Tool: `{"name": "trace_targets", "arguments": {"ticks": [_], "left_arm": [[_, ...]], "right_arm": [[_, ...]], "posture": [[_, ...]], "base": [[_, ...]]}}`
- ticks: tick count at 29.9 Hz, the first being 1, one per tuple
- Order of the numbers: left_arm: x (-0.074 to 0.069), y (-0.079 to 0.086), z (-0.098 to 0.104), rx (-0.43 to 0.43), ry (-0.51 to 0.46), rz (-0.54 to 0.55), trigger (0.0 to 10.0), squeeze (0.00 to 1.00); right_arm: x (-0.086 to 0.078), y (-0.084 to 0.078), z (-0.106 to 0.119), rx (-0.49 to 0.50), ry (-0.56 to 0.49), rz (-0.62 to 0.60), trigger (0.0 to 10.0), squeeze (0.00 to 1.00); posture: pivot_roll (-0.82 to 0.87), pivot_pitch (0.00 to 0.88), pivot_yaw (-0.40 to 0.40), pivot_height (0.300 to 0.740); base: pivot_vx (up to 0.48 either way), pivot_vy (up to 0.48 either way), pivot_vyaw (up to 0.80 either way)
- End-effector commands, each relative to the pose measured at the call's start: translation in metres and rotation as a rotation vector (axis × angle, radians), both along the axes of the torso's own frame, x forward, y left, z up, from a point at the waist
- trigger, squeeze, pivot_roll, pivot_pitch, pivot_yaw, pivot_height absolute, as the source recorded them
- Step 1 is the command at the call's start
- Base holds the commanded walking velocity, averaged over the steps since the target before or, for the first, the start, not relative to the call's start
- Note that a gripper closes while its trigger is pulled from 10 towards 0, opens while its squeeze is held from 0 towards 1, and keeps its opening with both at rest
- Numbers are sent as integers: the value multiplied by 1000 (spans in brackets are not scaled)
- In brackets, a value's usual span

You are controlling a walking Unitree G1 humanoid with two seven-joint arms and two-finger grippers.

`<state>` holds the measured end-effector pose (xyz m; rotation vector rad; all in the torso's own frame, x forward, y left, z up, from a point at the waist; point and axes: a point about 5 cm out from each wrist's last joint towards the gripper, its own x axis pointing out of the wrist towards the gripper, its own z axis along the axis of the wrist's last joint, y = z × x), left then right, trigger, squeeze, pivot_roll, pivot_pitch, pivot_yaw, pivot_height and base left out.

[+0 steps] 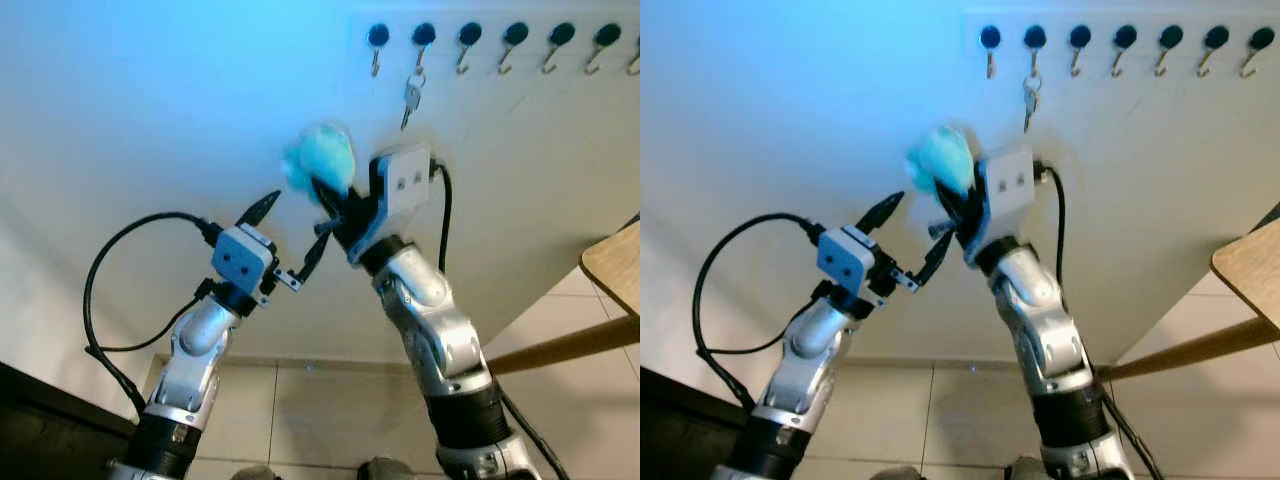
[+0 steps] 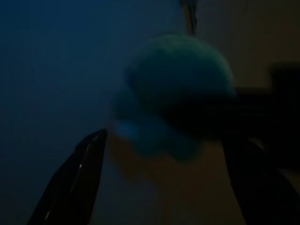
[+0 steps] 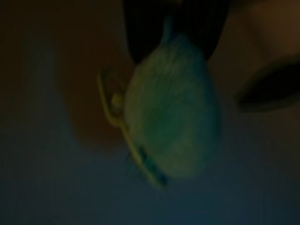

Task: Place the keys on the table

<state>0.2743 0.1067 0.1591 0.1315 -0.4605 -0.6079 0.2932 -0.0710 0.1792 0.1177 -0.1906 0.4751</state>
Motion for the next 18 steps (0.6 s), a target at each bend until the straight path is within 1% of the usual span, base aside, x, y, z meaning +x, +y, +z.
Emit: {"name": "trace_targets", "arguments": {"ticks": [1, 2, 4, 5, 6, 7, 9, 10, 11, 12, 13, 14, 15, 16, 17, 18], "left_arm": [[-5, 3, -2, -11, 13, -27, 10000, 0], [-7, 3, -4, -5, 20, -42, 10000, 0], [-11, 3, -13, 32, 47, -78, 10000, 0], [-13, 3, -17, 48, 61, -88, 10000, 0], [-13, 3, -17, 48, 61, -88, 10000, 0], [-14, 3, -23, 74, 80, -99, 10000, 0], [-16, 6, -44, 144, 149, -92, 10000, 0], [-16, 6, -44, 144, 149, -92, 10000, 0], [-17, 11, -68, 181, 261, -71, 10000, 0], [-17, 11, -68, 181, 261, -71, 10000, 0], [-18, 19, -92, 208, 362, -31, 10000, 0], [-18, 19, -92, 208, 362, -31, 10000, 0], [-18, 24, -107, 215, 438, 11, 10000, 0], [-18, 32, -123, 218, 512, 77, 10000, 0], [-18, 37, -133, 220, 561, 120, 10000, 0], [-21, 47, -151, 212, 674, 206, 10000, 0]], "right_arm": [[-1, -11, -10, 0, 18, -73, 10000, 0], [-2, -15, -14, 6, 27, -96, 10000, 0], [-5, -25, -24, 3, 47, -147, 10000, 0], [-6, -28, -28, 2, 56, -164, 10000, 0], [-6, -28, -28, 2, 56, -164, 10000, 0], [-7, -33, -33, 3, 64, -192, 10000, 0], [-10, -44, -48, 4, 98, -253, 10000, 0], [-10, -44, -48, 4, 98, -253, 10000, 0], [-14, -53, -67, -4, 156, -292, 10000, 0], [-14, -53, -67, -4, 156, -292, 10000, 0], [-18, -60, -95, -32, 245, -316, 10000, 0], [-18, -60, -95, -32, 245, -316, 10000, 0], [-22, -64, -112, -62, 302, -326, 10000, 0], [-28, -70, -136, -99, 387, -339, 10000, 0], [-33, -73, -151, -123, 443, -347, 10000, 0], [-43, -79, -174, -161, 532, -365, 10000, 0]], "posture": [[5, 106, 24, 740], [5, 106, 24, 740], [5, 105, 26, 740], [5, 105, 26, 740], [5, 105, 26, 740], [5, 103, 28, 740], [5, 103, 28, 740], [5, 103, 28, 740], [5, 100, 30, 740], [5, 100, 30, 740], [8, 97, 27, 740], [8, 97, 27, 740], [9, 96, 26, 740], [11, 95, 22, 740], [11, 95, 22, 740], [11, 95, 22, 740]], "base": [[0, 0, 0], [0, 0, 0], [0, 0, 0], [0, 0, 0], [0, 0, 0], [0, 0, 0], [0, 0, 0], [0, 0, 0], [0, 0, 0], [0, 0, 0], [0, 0, 0], [0, 0, 0], [0, 0, 0], [0, 0, 0], [0, 0, 0], [0, 0, 0]]}}
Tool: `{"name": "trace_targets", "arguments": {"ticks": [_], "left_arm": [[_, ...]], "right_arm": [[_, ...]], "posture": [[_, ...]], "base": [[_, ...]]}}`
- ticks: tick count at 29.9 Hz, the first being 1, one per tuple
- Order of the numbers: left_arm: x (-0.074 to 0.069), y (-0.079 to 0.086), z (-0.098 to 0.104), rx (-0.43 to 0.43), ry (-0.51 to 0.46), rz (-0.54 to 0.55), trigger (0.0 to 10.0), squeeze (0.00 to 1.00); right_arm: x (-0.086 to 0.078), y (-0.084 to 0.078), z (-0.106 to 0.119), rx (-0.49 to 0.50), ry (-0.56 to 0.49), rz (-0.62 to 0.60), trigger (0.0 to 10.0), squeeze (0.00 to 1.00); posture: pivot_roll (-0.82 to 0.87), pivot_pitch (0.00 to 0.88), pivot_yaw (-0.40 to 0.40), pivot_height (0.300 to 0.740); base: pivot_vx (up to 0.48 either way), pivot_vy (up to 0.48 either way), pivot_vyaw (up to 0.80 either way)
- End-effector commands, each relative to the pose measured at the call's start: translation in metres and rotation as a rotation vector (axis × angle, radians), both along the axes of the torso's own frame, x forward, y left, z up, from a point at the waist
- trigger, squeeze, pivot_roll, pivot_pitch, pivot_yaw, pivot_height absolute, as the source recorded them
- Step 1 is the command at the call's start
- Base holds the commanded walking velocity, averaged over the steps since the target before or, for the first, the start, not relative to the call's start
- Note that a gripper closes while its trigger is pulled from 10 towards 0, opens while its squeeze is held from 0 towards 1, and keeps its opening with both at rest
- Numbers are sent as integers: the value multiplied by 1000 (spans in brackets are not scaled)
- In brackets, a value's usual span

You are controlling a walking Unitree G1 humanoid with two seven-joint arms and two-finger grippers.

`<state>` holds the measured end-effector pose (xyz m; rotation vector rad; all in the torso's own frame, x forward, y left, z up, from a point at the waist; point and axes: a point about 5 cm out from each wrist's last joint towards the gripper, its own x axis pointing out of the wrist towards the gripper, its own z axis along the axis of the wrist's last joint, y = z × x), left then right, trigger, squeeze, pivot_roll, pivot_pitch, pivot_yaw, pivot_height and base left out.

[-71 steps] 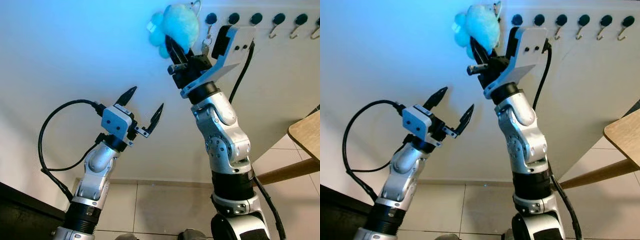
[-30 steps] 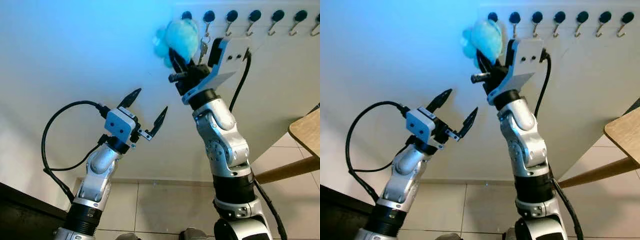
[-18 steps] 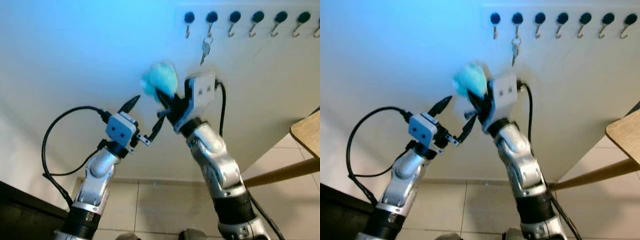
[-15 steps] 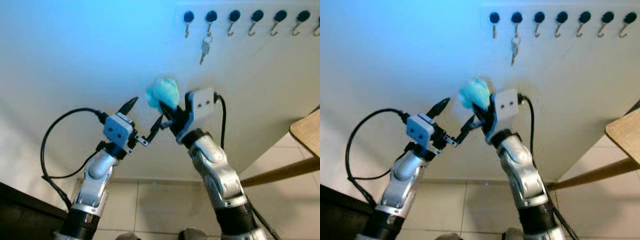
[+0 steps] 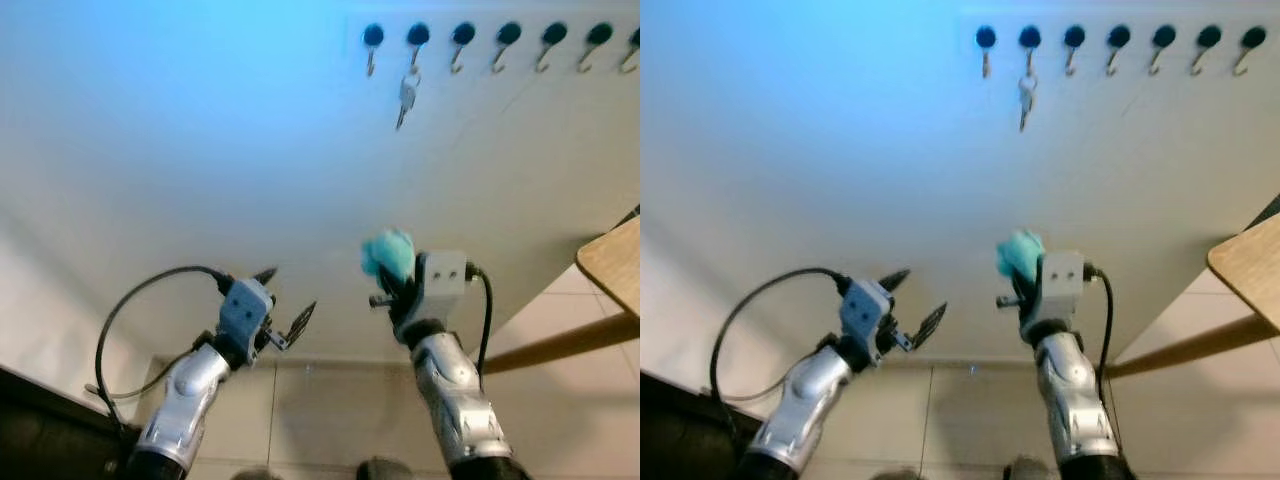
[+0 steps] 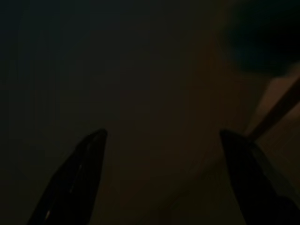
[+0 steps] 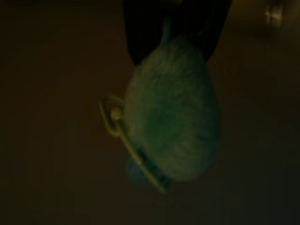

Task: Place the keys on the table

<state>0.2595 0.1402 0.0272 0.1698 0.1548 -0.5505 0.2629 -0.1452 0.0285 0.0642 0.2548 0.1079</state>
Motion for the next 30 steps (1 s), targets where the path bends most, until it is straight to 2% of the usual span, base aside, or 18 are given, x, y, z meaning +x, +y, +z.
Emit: {"name": "trace_targets", "arguments": {"ticks": [1, 2, 4, 6, 7, 8, 11, 13, 20, 26, 30], "left_arm": [[-11, 23, -35, 44, 201, 187, 10000, 0], [-11, 23, -35, 44, 201, 187, 10000, 0], [-24, 39, -60, 37, 385, 339, 10000, 0], [-24, 39, -60, 37, 385, 339, 10000, 0], [-34, 48, -72, 48, 483, 413, 10000, 0], [-38, 50, -76, 73, 507, 418, 10000, 0], [-41, 50, -79, 91, 524, 411, 10000, 0], [-43, 49, -81, 134, 505, 391, 10000, 0], [-42, 46, -83, 79, 500, 465, 10000, 0], [-46, 42, -85, 76, 506, 437, 10000, 0], [-47, 45, -85, 54, 499, 486, 10000, 0]], "right_arm": [[-25, -12, -44, -23, 188, -45, 10000, 0], [-25, -12, -44, -23, 188, -45, 10000, 0], [-50, -22, -74, 13, 354, -118, 10000, 0], [-50, -22, -74, 13, 354, -118, 10000, 0], [-69, -32, -90, 46, 439, -221, 10000, 0], [-78, -38, -95, 42, 464, -277, 10000, 0], [-85, -43, -99, 42, 484, -325, 10000, 0], [-96, -52, -106, 27, 521, -390, 10000, 0], [-107, -63, -112, -71, 570, -377, 10000, 0], [-107, -61, -113, -77, 573, -357, 10000, 0], [-105, -56, -114, -67, 580, -341, 10000, 0]], "posture": [[11, 95, 22, 740], [11, 95, 22, 740], [8, 84, 36, 740], [8, 84, 36, 740], [5, 78, 53, 740], [6, 77, 55, 740], [8, 78, 57, 740], [6, 73, 54, 740], [8, 69, 37, 740], [8, 62, 32, 740], [9, 60, 31, 740]], "base": [[0, 0, 0], [0, 0, 0], [0, 0, 0], [0, 0, 0], [0, 0, 0], [0, 0, 0], [0, 0, 0], [0, 0, 0], [0, 0, 0], [0, 0, 0], [0, 0, 0]]}}
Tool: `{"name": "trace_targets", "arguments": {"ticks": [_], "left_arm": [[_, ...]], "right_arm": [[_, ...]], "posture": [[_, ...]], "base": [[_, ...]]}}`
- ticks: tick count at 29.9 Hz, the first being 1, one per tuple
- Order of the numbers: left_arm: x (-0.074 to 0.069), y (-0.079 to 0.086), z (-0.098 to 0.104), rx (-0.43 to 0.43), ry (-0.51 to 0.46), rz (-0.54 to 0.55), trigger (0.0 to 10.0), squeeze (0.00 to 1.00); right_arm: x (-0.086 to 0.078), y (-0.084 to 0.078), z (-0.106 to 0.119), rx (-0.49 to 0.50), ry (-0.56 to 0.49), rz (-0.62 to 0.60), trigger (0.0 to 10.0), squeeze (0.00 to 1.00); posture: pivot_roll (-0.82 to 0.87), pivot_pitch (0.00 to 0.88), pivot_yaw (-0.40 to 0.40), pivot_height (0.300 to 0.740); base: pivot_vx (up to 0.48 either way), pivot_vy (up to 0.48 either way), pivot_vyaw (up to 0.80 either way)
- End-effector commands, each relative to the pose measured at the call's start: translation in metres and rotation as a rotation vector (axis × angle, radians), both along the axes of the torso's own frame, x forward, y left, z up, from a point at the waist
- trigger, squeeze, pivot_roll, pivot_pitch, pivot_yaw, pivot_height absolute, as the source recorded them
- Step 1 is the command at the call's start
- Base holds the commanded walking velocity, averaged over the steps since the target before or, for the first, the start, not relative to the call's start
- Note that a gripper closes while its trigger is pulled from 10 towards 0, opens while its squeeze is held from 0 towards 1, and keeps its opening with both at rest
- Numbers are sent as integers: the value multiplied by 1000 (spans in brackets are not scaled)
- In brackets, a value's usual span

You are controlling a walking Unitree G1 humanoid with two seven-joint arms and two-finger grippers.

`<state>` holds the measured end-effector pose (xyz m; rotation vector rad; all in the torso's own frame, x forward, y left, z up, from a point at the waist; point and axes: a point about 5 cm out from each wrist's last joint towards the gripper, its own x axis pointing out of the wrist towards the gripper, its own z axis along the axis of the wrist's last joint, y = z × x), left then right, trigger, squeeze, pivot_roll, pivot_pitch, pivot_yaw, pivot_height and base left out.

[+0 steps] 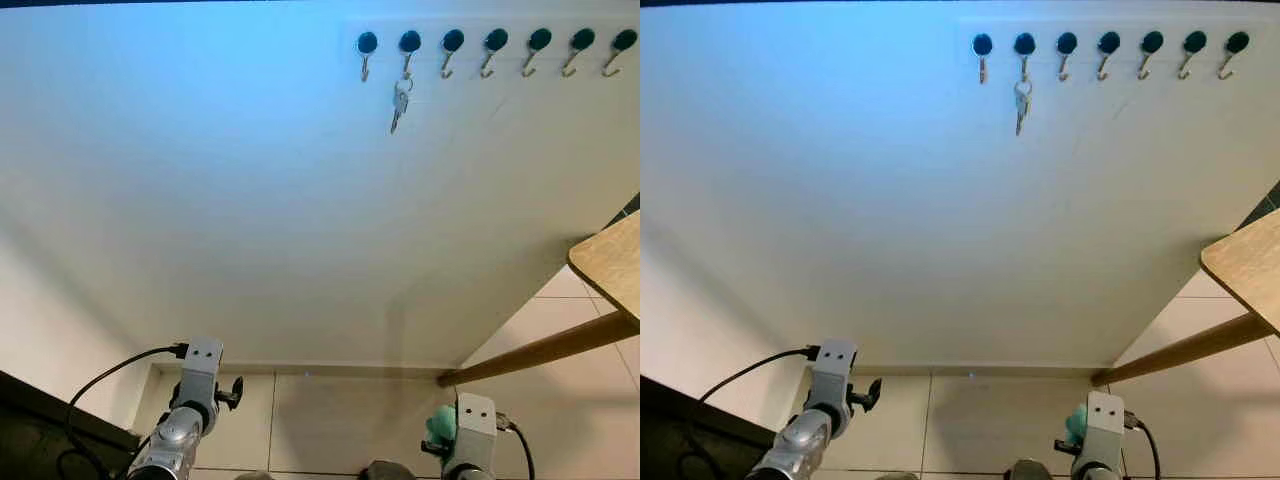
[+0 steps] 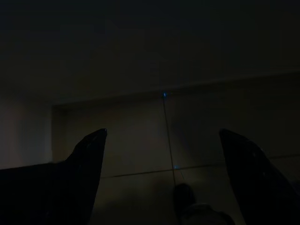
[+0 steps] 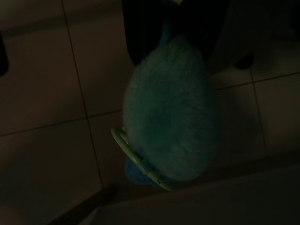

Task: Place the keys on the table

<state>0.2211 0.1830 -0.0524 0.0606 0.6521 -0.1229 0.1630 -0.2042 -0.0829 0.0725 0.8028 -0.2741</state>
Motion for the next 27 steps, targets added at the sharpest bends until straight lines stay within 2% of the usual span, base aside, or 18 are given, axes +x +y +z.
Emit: {"name": "trace_targets", "arguments": {"ticks": [1, 8, 27], "left_arm": [[-8, 2, -6, -6, 25, 39, 10000, 0], [-9, 3, -6, 2, 16, 19, 10000, 0], [-7, 3, -3, 4, -28, 1, 10000, 0]], "right_arm": [[-5, 4, -3, 9, 20, 10, 10000, 0], [-5, 9, -4, 33, 20, 25, 10000, 0], [-9, 7, -6, 31, 20, 55, 10000, 0]], "posture": [[9, 60, 31, 740], [12, 55, 29, 740], [7, 50, 28, 740]], "base": [[0, 0, 0], [0, 0, -79], [0, 0, -800]]}}
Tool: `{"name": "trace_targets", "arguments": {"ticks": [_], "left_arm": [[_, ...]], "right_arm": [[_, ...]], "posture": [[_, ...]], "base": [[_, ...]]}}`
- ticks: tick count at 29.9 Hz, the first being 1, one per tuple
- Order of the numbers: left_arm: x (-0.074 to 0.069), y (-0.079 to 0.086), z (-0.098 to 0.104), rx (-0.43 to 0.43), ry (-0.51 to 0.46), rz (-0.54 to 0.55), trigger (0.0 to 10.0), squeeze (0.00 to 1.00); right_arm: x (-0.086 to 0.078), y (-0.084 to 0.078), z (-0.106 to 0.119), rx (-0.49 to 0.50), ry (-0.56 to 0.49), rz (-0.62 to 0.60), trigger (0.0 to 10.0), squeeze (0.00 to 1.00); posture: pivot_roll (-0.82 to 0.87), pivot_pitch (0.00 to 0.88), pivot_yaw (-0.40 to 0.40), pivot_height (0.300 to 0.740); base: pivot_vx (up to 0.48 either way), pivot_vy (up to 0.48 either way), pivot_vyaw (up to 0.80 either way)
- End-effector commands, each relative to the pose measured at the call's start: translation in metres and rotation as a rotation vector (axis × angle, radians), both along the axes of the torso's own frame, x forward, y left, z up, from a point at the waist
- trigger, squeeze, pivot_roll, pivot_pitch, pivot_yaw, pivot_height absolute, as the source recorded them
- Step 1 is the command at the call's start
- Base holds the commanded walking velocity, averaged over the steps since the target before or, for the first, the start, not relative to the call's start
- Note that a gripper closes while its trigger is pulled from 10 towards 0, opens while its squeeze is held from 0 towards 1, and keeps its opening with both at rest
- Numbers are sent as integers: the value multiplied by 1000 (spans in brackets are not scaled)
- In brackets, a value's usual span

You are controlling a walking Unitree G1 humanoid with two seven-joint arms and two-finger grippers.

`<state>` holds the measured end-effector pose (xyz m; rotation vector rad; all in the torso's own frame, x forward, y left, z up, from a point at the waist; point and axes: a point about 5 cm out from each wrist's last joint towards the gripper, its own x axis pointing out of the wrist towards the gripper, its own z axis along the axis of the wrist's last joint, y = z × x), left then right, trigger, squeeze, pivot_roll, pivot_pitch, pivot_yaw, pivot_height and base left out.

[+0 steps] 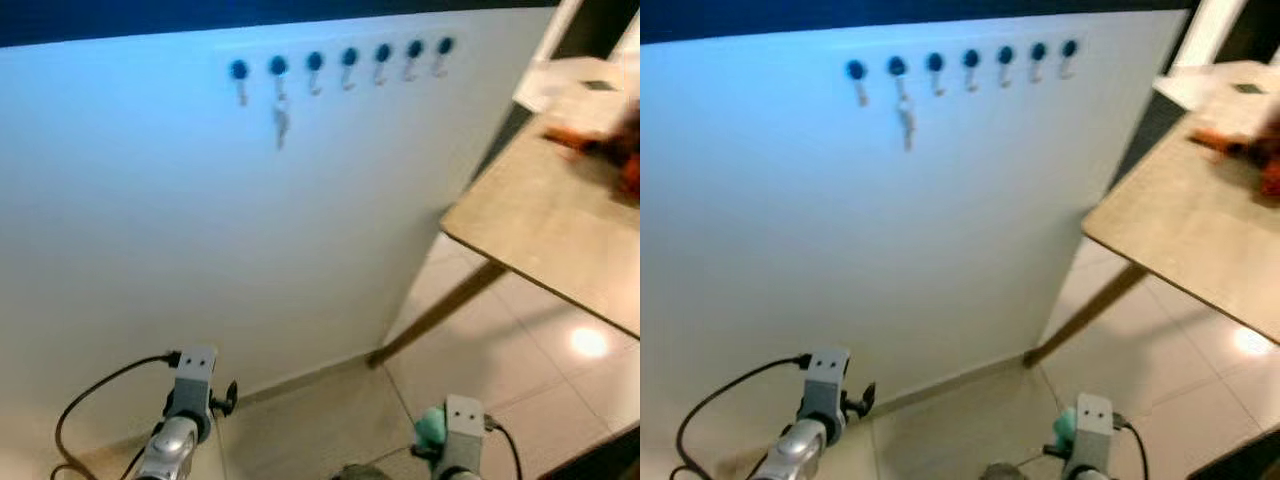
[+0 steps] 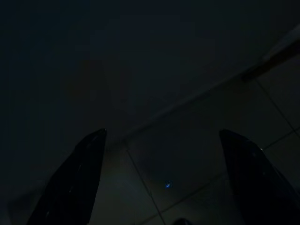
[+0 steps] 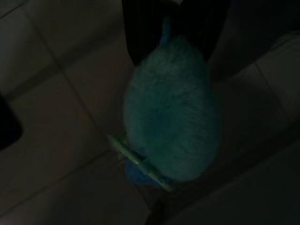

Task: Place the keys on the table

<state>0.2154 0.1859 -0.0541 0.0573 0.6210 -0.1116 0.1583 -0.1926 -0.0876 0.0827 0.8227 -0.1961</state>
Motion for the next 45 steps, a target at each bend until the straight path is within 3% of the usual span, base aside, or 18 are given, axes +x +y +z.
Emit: {"name": "trace_targets", "arguments": {"ticks": [1, 9, 37, 45], "left_arm": [[0, -1, 0, 0, -7, -12, 10000, 0], [7, -5, 5, -22, -42, -16, 10000, 0], [8, -5, 5, -30, -42, 5, 10000, 0], [9, -4, 5, -29, -43, 23, 10000, 0]], "right_arm": [[-4, -4, -1, -10, 7, -5, 10000, 0], [-1, -1, 0, -16, 3, 35, 10000, 0], [3, 3, 1, -17, -8, 94, 10000, 0], [5, 4, 2, -21, -13, 114, 10000, 0]], "posture": [[9, 52, 24, 740], [8, 53, 24, 740], [10, 79, 27, 740], [12, 82, 25, 740]], "base": [[0, 0, -800], [0, 0, -800], [0, 0, -800], [0, 0, 0]]}}
